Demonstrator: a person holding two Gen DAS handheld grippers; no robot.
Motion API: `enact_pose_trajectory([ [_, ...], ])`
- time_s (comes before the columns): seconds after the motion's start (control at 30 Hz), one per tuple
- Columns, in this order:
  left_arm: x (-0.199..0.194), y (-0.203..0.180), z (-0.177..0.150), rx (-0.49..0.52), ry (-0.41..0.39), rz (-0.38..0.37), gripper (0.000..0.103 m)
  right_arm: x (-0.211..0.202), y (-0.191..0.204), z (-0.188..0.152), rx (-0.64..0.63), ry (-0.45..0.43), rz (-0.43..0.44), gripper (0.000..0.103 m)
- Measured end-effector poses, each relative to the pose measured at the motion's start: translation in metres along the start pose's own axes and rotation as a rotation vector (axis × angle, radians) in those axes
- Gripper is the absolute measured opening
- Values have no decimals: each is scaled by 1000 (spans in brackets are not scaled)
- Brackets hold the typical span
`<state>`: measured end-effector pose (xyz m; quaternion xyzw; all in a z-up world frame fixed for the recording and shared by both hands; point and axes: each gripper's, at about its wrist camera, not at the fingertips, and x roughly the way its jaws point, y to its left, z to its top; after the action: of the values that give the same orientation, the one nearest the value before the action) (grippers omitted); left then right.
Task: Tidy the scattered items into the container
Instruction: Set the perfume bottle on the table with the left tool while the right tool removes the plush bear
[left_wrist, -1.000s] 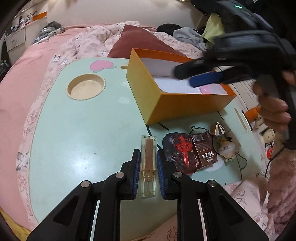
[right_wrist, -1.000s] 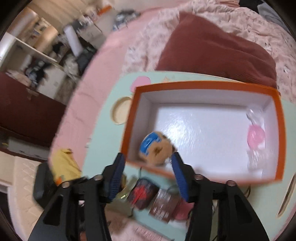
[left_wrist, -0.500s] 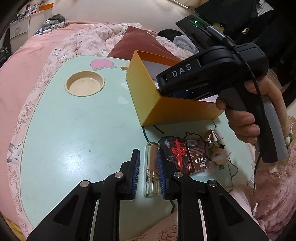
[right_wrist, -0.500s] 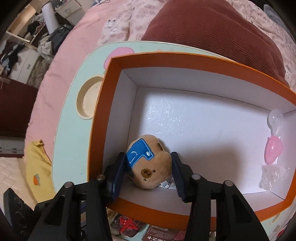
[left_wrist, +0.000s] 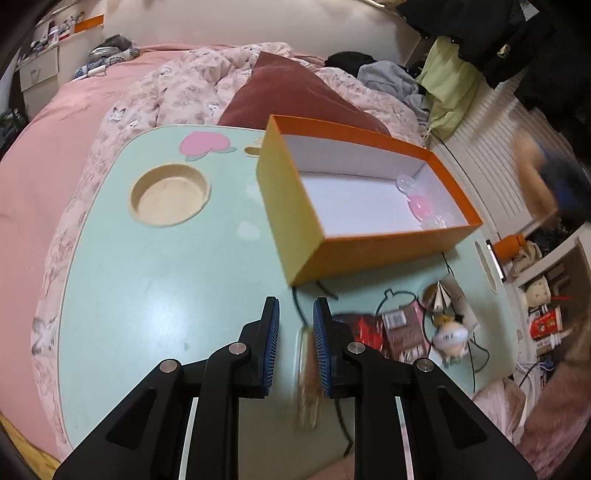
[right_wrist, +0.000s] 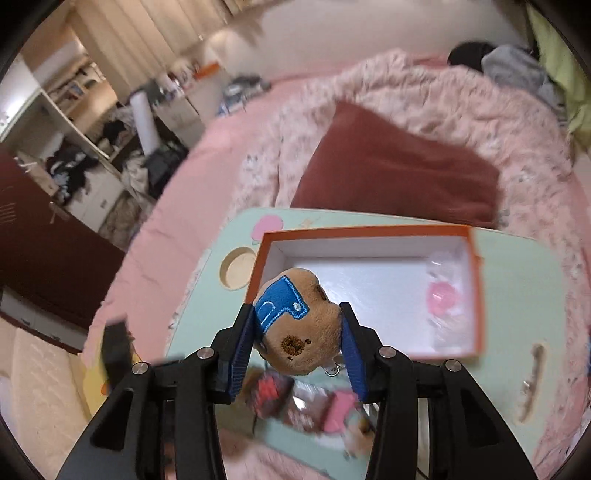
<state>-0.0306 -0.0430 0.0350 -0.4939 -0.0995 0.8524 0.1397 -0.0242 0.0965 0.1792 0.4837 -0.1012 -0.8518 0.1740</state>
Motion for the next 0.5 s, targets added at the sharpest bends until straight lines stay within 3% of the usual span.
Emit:
enact_pose_trajectory([
  [0.13, 16, -7, 10, 17, 18, 48, 20, -9, -16, -61, -35, 44, -16, 45],
  [0.3, 30, -3, 25, -1, 19, 127, 20, 20, -45, -120, 18, 101, -84, 45],
  [0.5, 25, -8, 19, 11, 28, 98, 20, 33, -57, -137, 37, 143, -94, 48],
])
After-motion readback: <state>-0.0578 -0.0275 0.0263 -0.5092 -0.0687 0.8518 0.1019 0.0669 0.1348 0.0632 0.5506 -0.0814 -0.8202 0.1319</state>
